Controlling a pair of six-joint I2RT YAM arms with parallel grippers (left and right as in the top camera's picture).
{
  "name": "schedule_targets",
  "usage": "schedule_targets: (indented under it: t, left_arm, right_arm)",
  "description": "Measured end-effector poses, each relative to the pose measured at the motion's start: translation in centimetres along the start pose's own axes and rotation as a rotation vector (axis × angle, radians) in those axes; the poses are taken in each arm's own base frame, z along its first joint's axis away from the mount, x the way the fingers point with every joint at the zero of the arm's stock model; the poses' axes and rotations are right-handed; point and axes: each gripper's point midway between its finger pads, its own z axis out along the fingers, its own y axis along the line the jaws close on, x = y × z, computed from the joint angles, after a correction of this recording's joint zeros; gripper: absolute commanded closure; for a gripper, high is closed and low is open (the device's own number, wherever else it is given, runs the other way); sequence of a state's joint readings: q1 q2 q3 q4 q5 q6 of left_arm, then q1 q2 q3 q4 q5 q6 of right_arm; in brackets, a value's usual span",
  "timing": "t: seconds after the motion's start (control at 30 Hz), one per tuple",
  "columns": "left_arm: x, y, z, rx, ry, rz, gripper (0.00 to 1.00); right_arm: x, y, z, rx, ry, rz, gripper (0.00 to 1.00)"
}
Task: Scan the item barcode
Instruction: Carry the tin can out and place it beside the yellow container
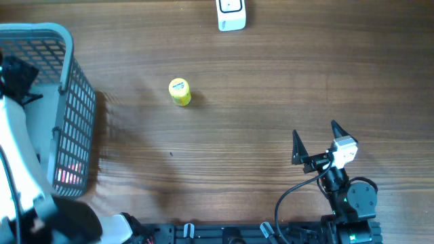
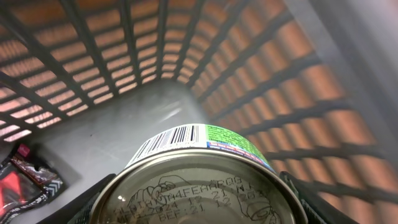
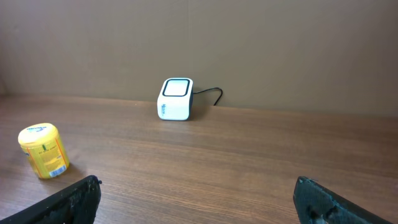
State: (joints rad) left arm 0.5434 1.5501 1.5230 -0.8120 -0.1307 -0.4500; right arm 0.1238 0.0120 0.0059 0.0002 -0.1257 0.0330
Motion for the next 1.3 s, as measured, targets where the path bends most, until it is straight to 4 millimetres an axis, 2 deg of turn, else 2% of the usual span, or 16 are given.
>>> schedule_targets:
  t: [0.17,0.33,0.47,0.7,0.9,1.07,1.2,1.23,1.3]
  left_arm:
    - [-1.8,-1.2,-6.0,0.124,-0.103,-0.032,0.47]
    - [-2.3,-2.4,-11.4,0.261,-0.166,-0.059,0.49]
    - [-1.8,-3.9,-14.2,0.388,-0.156,-0.084,0.51]
    - [-0.4,-8.0,-16.5,0.637,-0.046,-0.108,0.51]
    - [3.3,-13.6,-18.3,0.809,0.085,-0.037,0.5]
    - [7.9,-18.3,-19.1,0.896,0.2,0.052,0.49]
    - [12.7,-21.8,-18.8,0.917,0.308,0.133,0.49]
    - [15.2,-23.2,-18.4,0.913,0.355,0.171,0.49]
    - [17.7,-24.5,-17.8,0.897,0.4,0.209,0.49]
  right_arm:
    - [0.0,0.0,0.0,0.0,0.0,0.0,0.0]
    - [0.0,0.0,0.0,0.0,0.0,0.0,0.0]
    - [0.0,0.0,0.0,0.0,0.0,0.0,0.0]
    - [0.0,0.0,0.0,0.0,0.0,0.0,0.0]
    - [0.0,0.0,0.0,0.0,-0.001,0.0,0.0]
    - [0.0,0.0,0.0,0.0,0.0,0.0,0.0]
    - [0.0,0.0,0.0,0.0,0.0,0.0,0.0]
    - [0.0,0.0,0.0,0.0,0.0,0.0,0.0]
    - [0.0,0.0,0.0,0.0,0.0,0.0,0.0]
